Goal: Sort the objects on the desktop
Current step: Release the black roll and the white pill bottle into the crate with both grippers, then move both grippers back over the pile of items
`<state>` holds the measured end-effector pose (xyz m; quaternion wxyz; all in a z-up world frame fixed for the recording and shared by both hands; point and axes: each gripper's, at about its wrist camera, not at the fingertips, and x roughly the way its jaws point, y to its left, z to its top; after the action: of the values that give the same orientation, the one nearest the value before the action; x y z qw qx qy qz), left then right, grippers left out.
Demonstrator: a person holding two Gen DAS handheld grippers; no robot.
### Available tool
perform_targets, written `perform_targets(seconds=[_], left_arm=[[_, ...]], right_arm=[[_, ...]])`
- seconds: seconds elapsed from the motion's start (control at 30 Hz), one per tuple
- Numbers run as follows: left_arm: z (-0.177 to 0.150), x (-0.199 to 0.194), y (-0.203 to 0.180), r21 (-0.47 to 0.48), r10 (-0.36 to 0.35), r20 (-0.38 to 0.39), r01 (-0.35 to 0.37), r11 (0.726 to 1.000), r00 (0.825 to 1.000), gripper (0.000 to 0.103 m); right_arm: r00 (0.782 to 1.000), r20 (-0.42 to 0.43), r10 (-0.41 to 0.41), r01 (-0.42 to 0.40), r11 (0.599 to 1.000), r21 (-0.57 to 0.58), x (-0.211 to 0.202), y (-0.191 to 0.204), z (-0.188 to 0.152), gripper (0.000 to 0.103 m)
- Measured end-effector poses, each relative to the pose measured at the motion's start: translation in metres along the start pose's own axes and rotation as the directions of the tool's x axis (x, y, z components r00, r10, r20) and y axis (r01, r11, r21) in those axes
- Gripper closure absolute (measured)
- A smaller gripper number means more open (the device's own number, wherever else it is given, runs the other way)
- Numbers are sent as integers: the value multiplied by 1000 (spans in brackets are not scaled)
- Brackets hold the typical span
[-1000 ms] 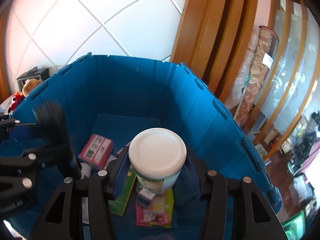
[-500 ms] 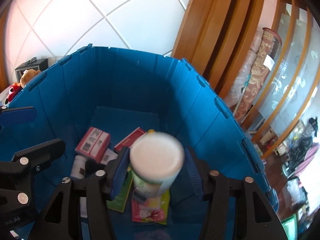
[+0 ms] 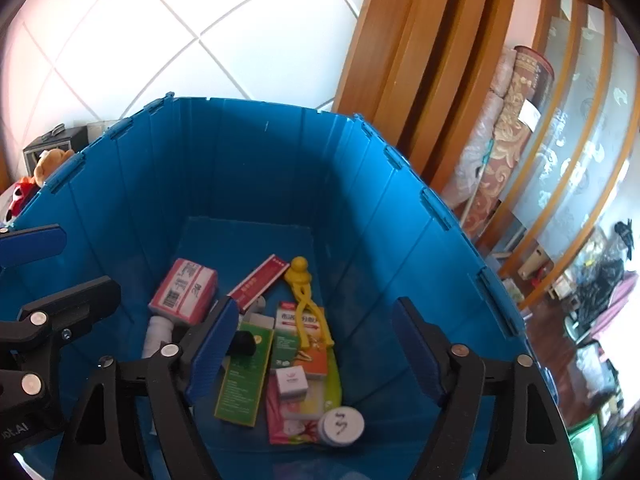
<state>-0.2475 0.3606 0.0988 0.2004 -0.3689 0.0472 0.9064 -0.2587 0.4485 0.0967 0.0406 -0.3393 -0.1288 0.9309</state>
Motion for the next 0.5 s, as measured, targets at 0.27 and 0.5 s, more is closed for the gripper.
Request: perform_targets(seconds=[0.27,0.5], left_arm=[[-3,-10,-1,10,17,48,-18,1000,999,41],[-7,-44,22,-18,58,148,-56,998,987,39]], right_arm=[[1000,16,-2,3,1000,-8,-3,3,-2,0],[1000,-8,-7,7,1000,-13,3,7,-3,0]])
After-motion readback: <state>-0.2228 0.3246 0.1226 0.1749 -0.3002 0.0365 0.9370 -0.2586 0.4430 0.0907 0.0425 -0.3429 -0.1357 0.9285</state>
